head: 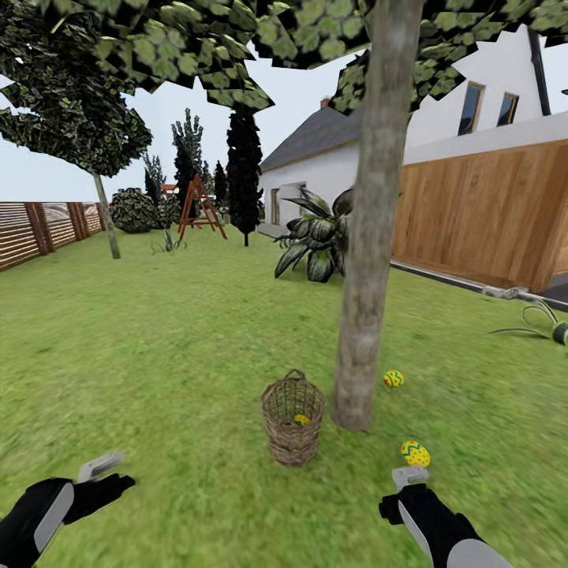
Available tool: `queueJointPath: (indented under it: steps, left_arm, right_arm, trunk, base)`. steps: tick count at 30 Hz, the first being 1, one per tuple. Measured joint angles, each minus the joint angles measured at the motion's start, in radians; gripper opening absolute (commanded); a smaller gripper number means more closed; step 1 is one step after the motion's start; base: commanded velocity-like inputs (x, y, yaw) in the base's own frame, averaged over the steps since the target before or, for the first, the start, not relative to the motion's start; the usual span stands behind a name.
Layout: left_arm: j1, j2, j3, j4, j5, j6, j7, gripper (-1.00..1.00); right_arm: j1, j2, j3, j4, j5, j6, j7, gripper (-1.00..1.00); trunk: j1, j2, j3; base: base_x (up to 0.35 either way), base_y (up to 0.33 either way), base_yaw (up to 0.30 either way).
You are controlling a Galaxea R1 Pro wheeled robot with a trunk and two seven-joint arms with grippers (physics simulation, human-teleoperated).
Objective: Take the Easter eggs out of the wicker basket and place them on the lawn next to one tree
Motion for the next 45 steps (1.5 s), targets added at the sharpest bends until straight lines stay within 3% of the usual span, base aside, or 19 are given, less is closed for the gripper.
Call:
queueJointPath:
  steps: [6,11,15,19,26,29,31,45]
  left_arm:
    - [0.0,0.026,0.011,-0.027,0.0,-0.001,0.0,1.0]
    - [-0.004,0.052,0.066,-0.079,-0.001,-0.059,0.0,1.0]
    - [-0.008,0.05,0.071,-0.083,0.002,-0.069,0.004,1.0]
    - [-0.012,0.051,0.072,-0.088,0.034,-0.076,0.008,1.0]
    - [-0.016,0.038,0.069,-0.085,0.038,-0.076,0.01,1.0]
    - [-0.016,-0.007,0.065,-0.084,0.035,-0.077,0.011,1.0]
    - [-0.016,-0.017,0.065,-0.082,0.034,-0.077,0.012,1.0]
    - [-0.016,-0.028,0.066,-0.076,0.034,-0.077,0.012,1.0]
  right_arm:
    - [0.0,-0.039,0.0,-0.026,-0.002,0.002,0.005,1.0]
    - [0.0,-0.035,0.002,-0.029,-0.001,0.006,0.002,1.0]
    - [0.0,-0.035,0.0,-0.028,0.001,0.008,0.0,1.0]
    - [0.0,-0.036,0.0,-0.028,0.001,0.011,-0.001,1.0]
    - [0.0,-0.043,0.0,-0.028,0.001,0.008,-0.001,1.0]
    - [0.0,-0.043,0.001,-0.028,0.001,0.007,-0.001,1.0]
    - [0.0,-0.043,0.001,-0.028,0.001,0.008,-0.001,1.0]
    - [0.0,-0.045,0.0,-0.028,0.001,0.007,-0.001,1.0]
  trunk:
    - [-0.008,0.014,0.006]
    - [-0.027,0.049,0.022]
    - [-0.042,0.077,0.035]
    - [-0.058,0.105,0.047]
    - [-0.085,0.154,0.069]
    - [-0.096,0.175,0.078]
    - [-0.104,0.189,0.085]
    - [-0.158,0.287,0.129]
  base:
    - [0.124,0.334,0.0]
    - [0.133,0.327,0.0]
    - [0.135,0.326,0.0]
    - [0.137,0.326,0.0]
    - [0.181,0.279,0.0]
    - [0.325,0.015,0.0]
    - [0.342,0.0,0.0]
    - [0.349,0.0,0.0]
